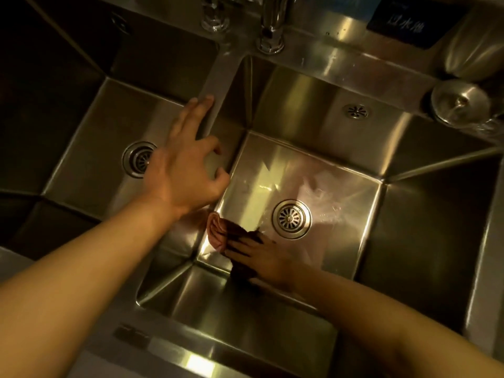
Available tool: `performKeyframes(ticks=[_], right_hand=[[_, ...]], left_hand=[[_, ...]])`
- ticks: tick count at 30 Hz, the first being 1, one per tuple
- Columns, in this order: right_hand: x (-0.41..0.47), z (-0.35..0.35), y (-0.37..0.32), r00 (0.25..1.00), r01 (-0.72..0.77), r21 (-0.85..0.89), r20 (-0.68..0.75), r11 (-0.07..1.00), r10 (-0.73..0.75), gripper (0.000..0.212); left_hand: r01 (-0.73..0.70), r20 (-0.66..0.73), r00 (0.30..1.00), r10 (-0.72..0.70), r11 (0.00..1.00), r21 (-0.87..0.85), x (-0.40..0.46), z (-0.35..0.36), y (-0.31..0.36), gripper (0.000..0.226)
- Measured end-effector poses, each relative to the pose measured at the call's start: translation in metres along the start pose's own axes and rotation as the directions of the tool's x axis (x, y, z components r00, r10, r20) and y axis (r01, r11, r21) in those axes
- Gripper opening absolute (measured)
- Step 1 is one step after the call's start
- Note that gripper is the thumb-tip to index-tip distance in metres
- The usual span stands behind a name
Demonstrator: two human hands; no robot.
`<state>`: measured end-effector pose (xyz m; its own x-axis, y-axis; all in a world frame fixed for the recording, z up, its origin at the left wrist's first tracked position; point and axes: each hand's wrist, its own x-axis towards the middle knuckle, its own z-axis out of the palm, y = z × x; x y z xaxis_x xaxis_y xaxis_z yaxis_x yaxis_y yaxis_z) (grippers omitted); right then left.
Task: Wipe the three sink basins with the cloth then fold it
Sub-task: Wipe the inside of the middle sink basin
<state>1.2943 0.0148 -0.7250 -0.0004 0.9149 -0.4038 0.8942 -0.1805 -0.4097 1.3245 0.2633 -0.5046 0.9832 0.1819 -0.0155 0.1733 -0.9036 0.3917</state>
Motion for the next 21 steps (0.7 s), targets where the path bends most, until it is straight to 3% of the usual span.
performKeyframes(ticks=[3,6,11,14,16,19,21], right_hand=[[0.011,-0.015,0.034,0.998,-0.064,-0.135,0.008,0.989,0.066,0.06],[0.032,-0.04,0.066,0.966,-0.229,-0.047,-0.133,0.972,0.221,0.065],[0.021,-0.057,0.114,0.785,-0.527,0.174,-0.276,0.832,0.555,0.07],[-0.018,-0.048,0.124,0.735,-0.568,0.226,-0.293,0.792,0.611,0.072],[-0.053,-0.036,0.126,0.652,-0.615,0.31,-0.318,0.725,0.688,0.069],[-0.103,-0.012,0.117,0.533,-0.696,0.434,-0.222,0.572,0.816,0.069],[-0.13,0.007,0.102,0.474,-0.694,0.48,-0.255,0.536,0.843,0.072]], left_hand=[[-0.008,-0.009,1.0,0.008,1.0,-0.002,0.001,0.0,0.0,0.031],[-0.009,0.013,1.0,0.009,1.0,-0.003,0.001,0.001,-0.002,0.024],[0.005,0.021,1.0,-0.005,1.0,0.025,0.0,0.002,0.0,0.027],[0.011,0.028,1.0,-0.012,0.999,0.046,0.001,0.001,0.0,0.033],[0.024,0.037,0.999,-0.026,0.998,0.051,0.002,0.001,0.001,0.032],[0.044,0.053,0.997,-0.048,0.997,0.071,0.003,0.0,0.001,0.038],[0.047,0.055,0.997,-0.052,0.996,0.076,0.002,-0.001,0.003,0.041]])
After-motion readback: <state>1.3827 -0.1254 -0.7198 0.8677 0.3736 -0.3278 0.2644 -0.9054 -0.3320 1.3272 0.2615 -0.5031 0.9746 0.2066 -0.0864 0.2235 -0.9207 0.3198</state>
